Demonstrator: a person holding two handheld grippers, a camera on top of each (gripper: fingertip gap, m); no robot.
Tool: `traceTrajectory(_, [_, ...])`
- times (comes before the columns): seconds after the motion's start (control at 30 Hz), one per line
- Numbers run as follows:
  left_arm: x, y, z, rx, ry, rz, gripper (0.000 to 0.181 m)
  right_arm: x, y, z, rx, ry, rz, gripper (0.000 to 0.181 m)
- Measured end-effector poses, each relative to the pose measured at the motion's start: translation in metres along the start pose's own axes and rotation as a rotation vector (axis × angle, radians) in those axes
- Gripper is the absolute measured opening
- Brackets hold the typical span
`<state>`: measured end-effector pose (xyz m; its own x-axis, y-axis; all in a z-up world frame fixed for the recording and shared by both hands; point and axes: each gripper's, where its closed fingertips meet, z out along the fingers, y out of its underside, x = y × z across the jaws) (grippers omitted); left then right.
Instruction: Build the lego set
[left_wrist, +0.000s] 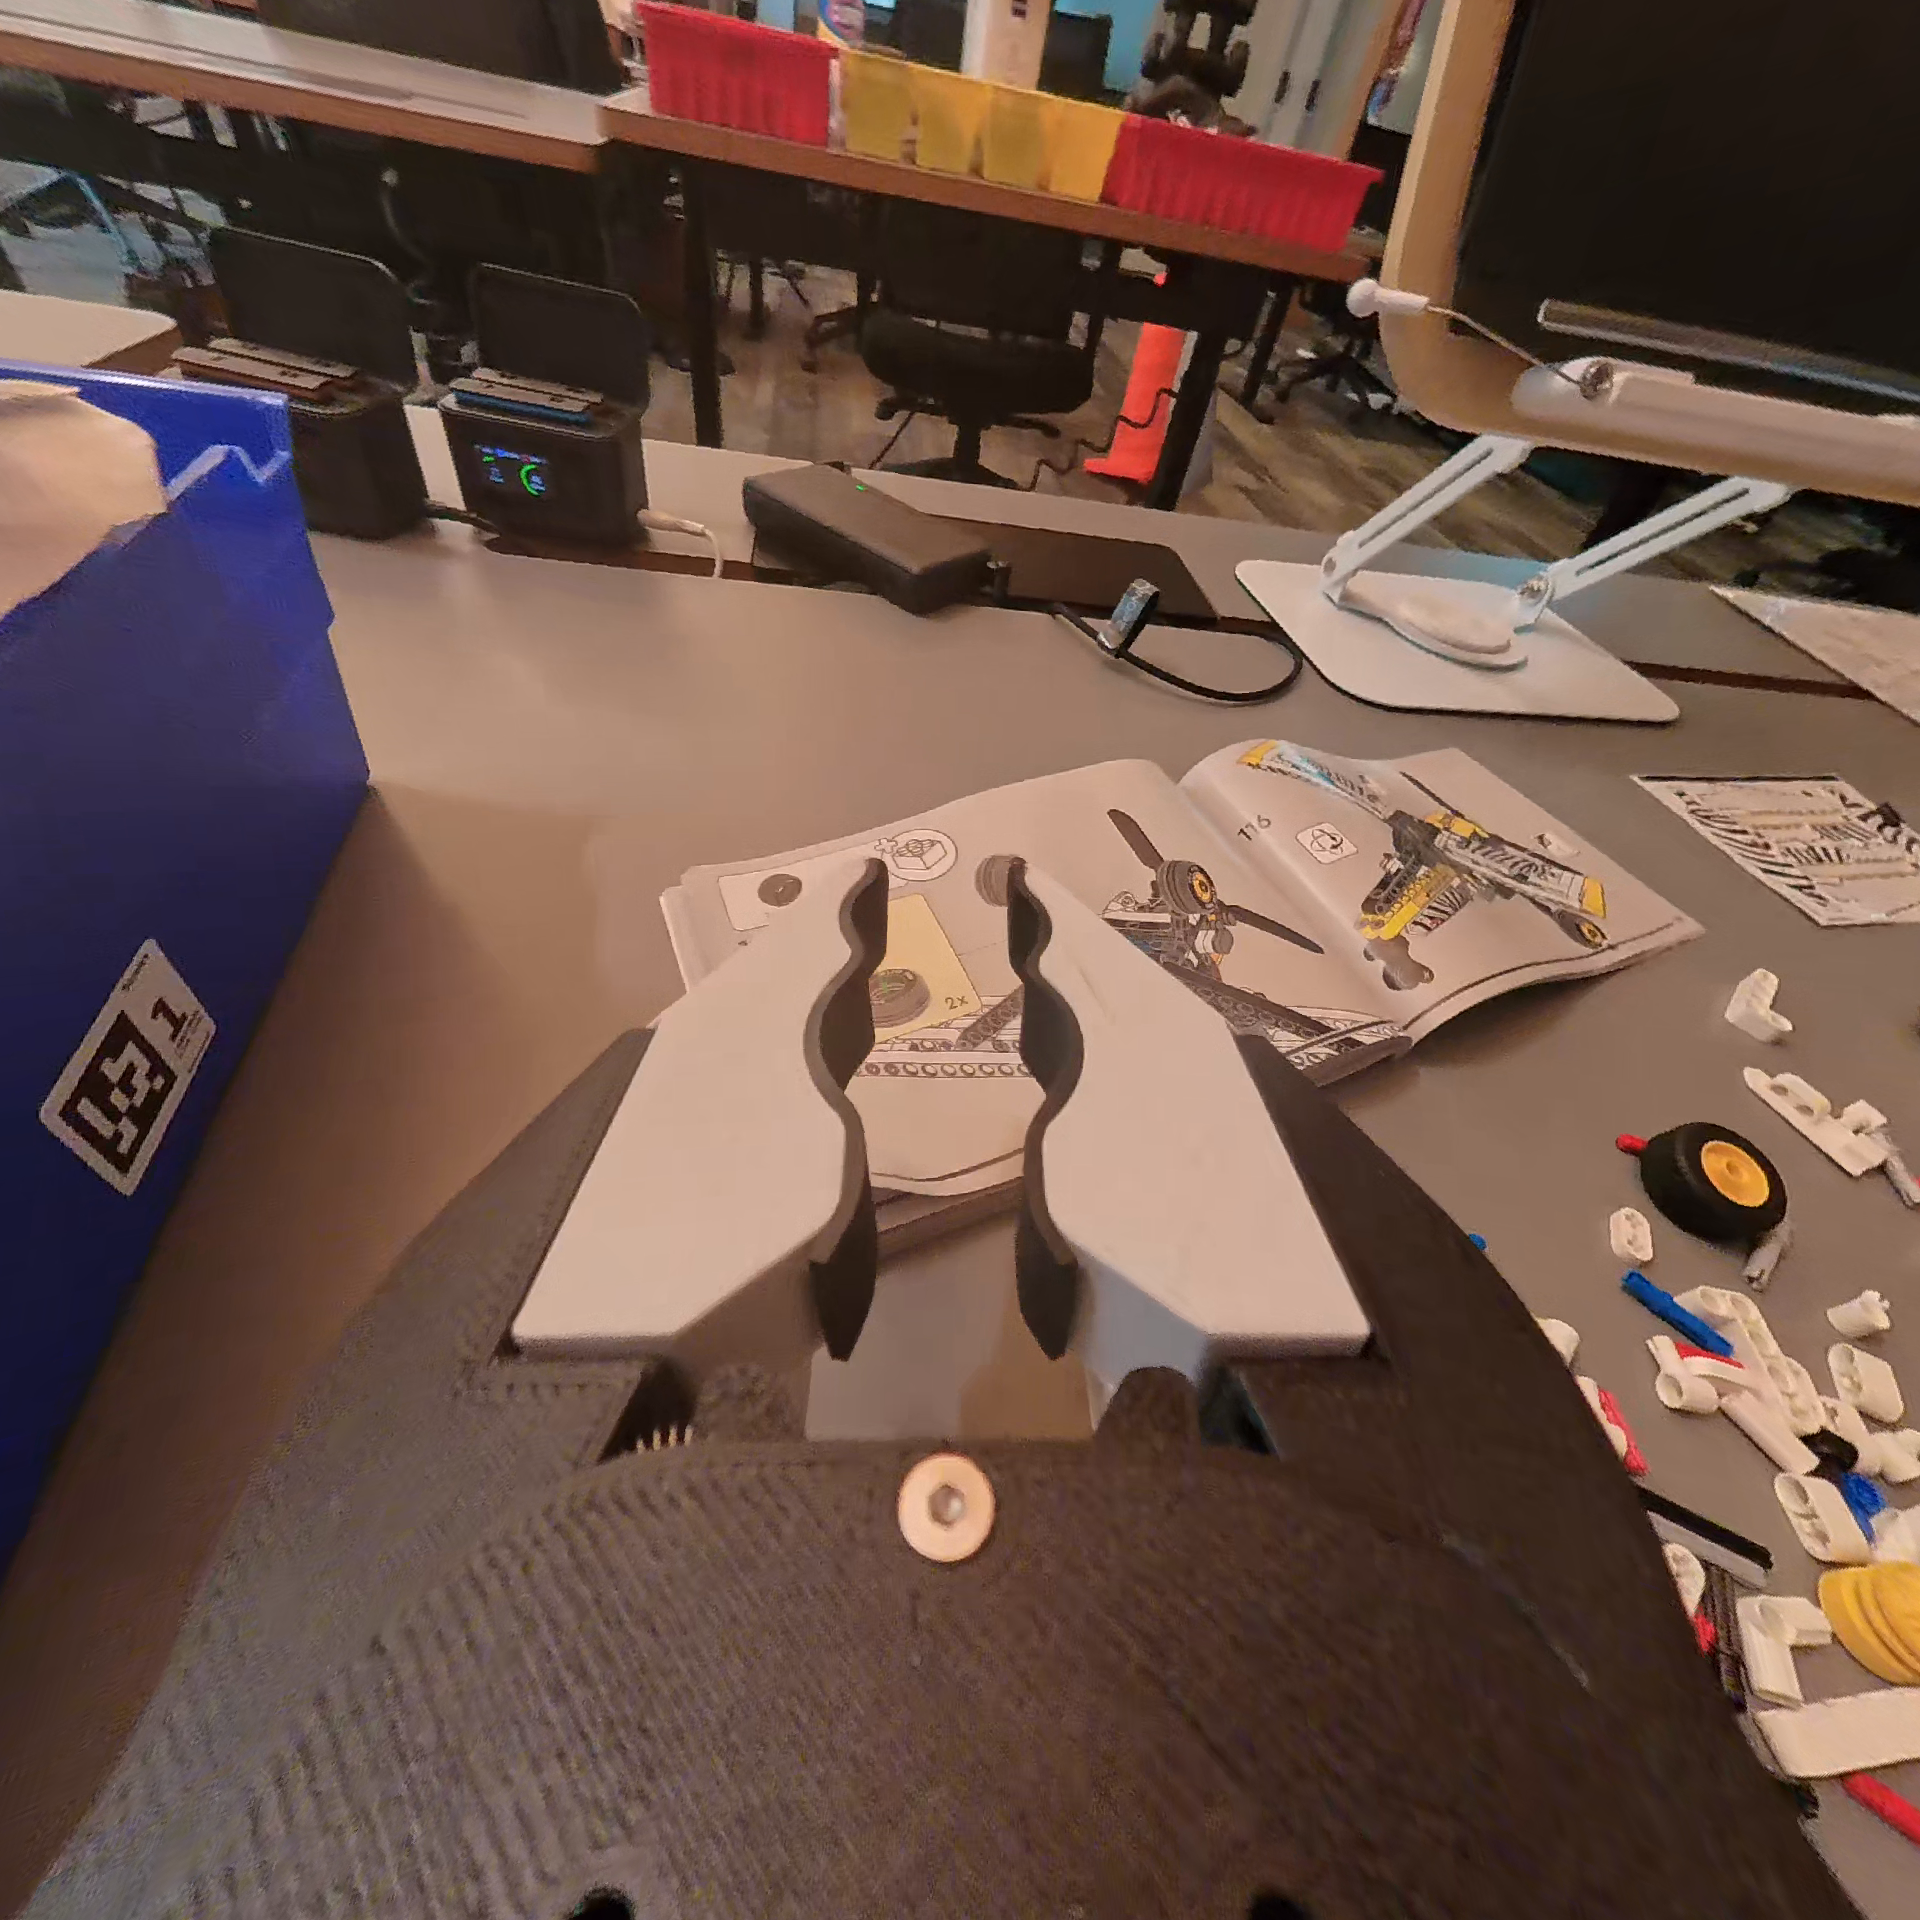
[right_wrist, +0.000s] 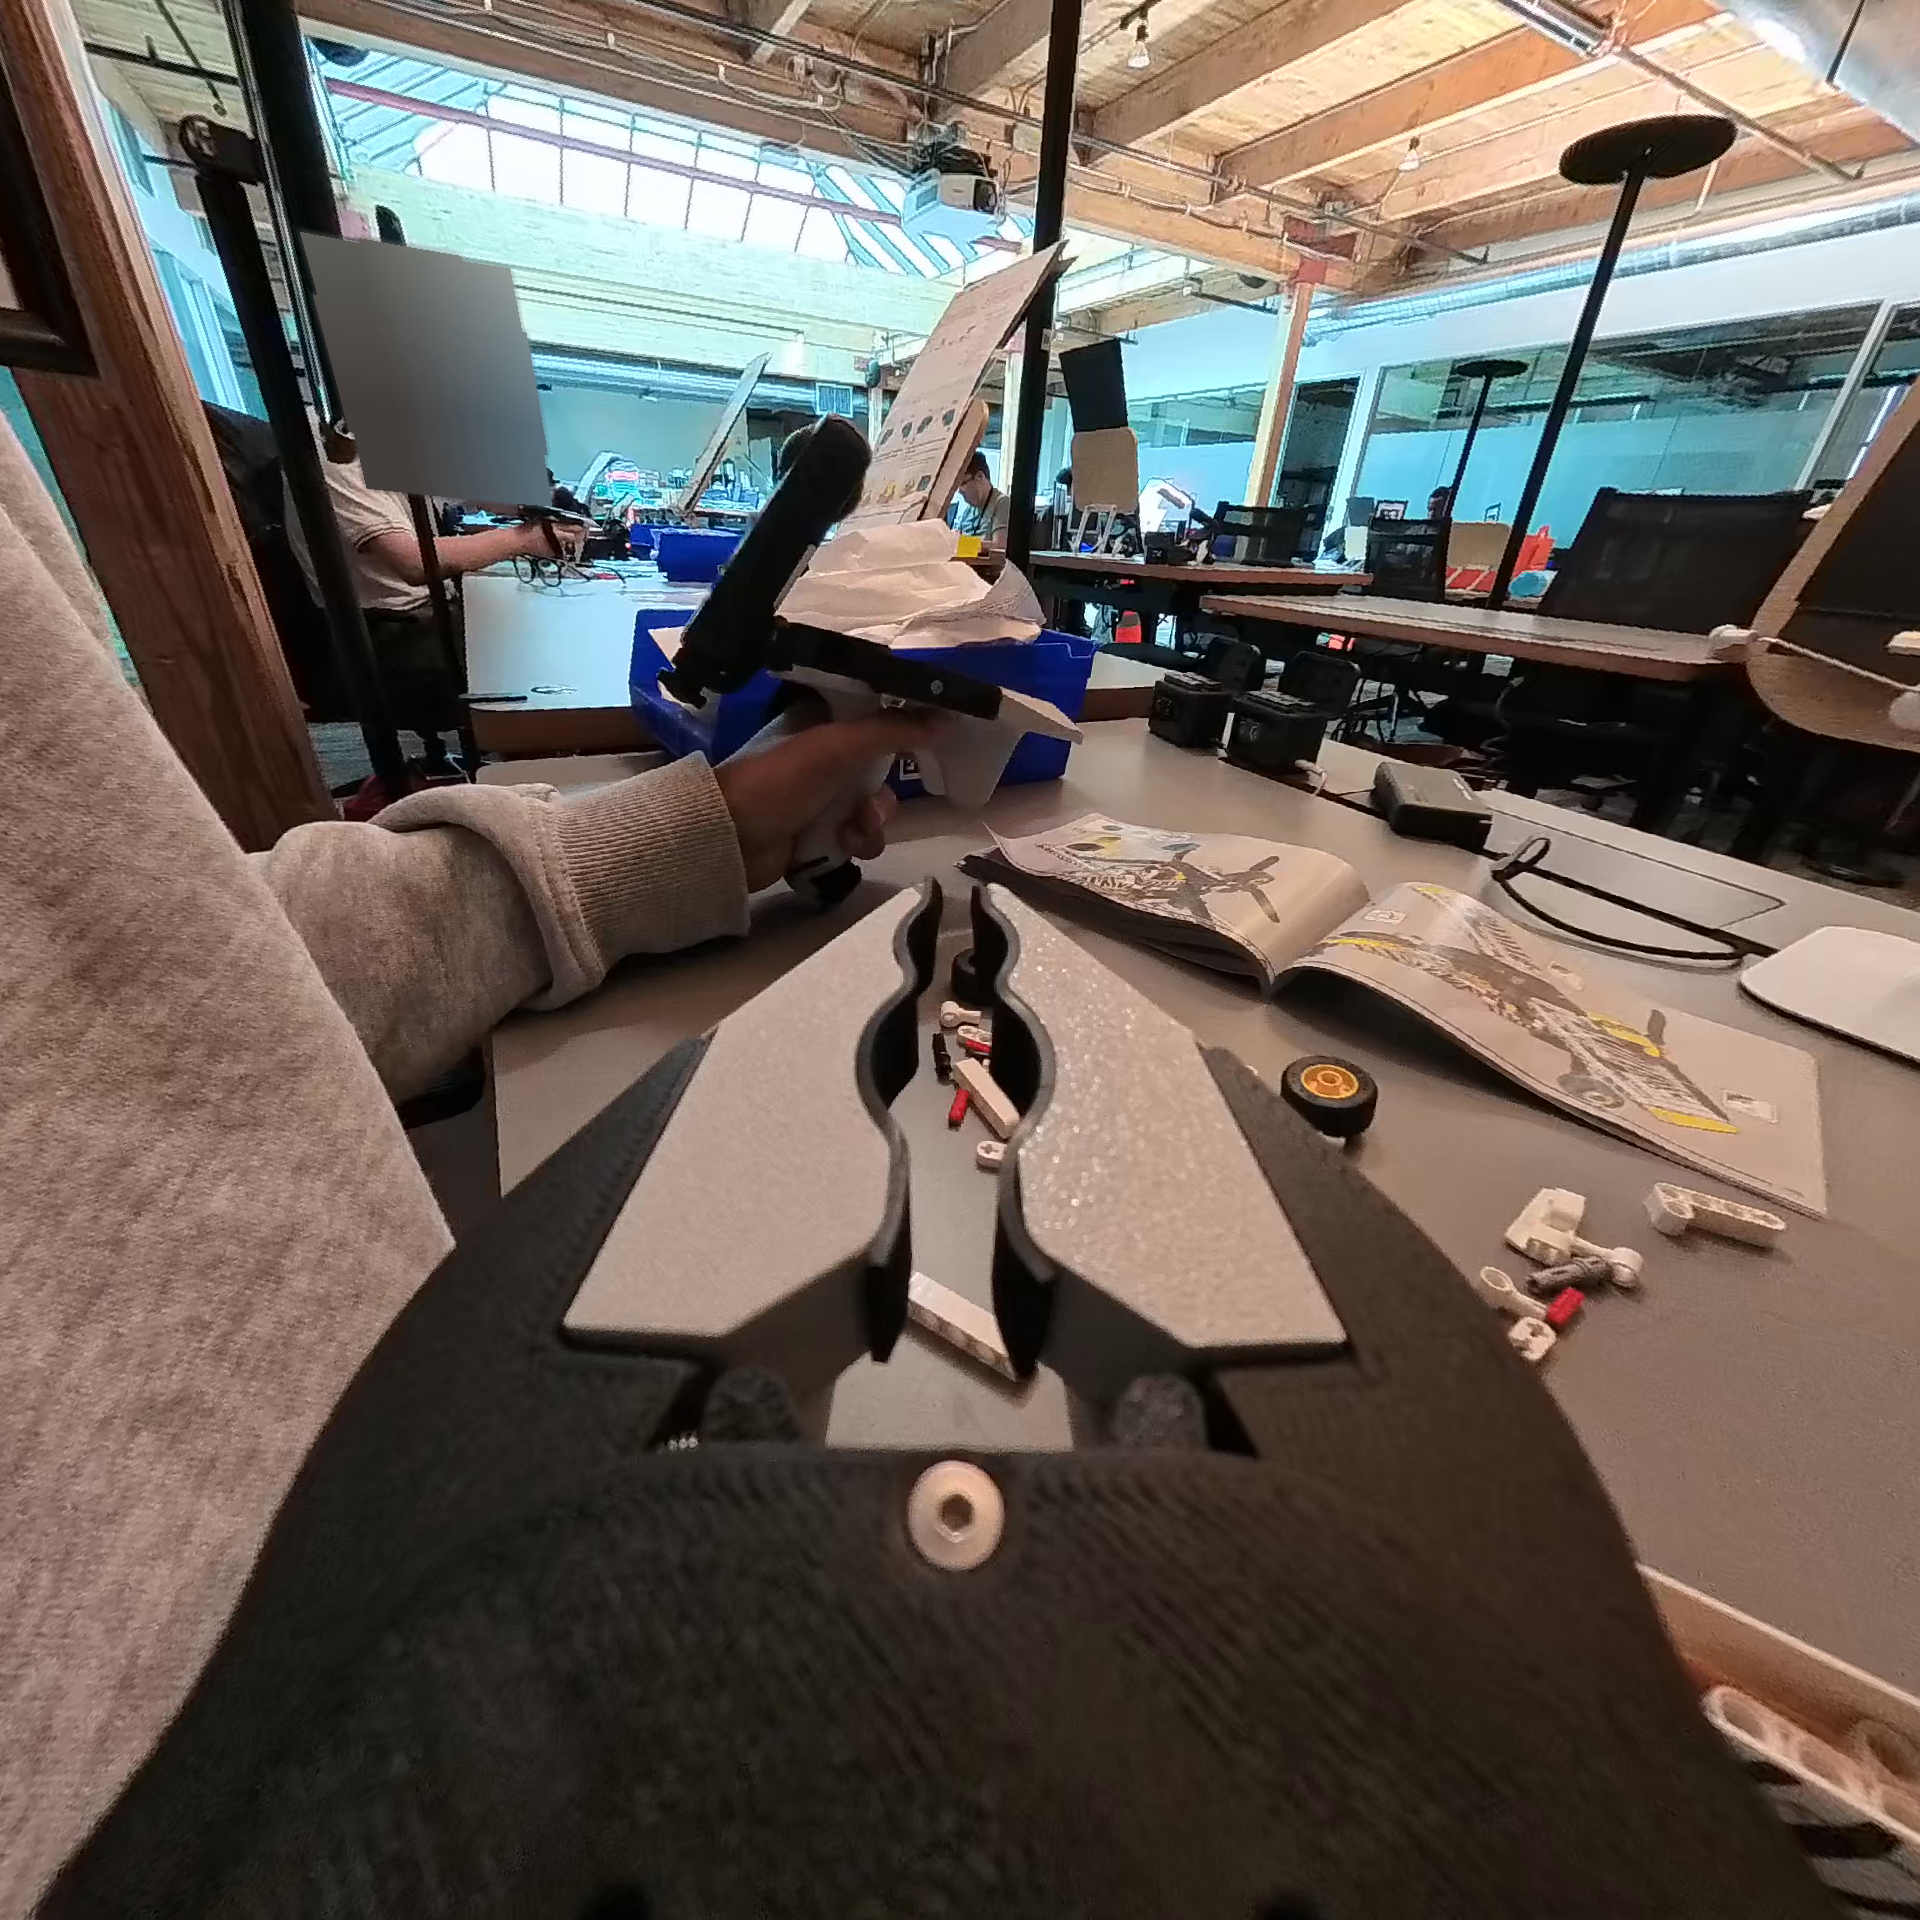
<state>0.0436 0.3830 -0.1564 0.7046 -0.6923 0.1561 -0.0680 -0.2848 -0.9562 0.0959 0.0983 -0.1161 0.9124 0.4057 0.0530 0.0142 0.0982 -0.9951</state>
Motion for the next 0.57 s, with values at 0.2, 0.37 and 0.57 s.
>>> traceTrajectory(0.2, [0.0039, 0.0026, 0.0014, -0.013, 0.028, -0.006, 0.024, 0.0001, 0.0000, 0.0000, -0.001, 0.000, 0.000, 0.005])
traceTrajectory(0.37, [0.0057, 0.0048, 0.0025, -0.026, 0.036, -0.005, 0.025, 0.0001, 0.0000, -0.0002, 0.000, 0.000, 0.000, 0.005])
traceTrajectory(0.57, [0.0000, 0.0066, 0.0040, -0.041, -0.004, -0.013, 0.013, 0.0000, -0.0003, -0.0002, 0.001, -0.001, -0.002, 0.005])
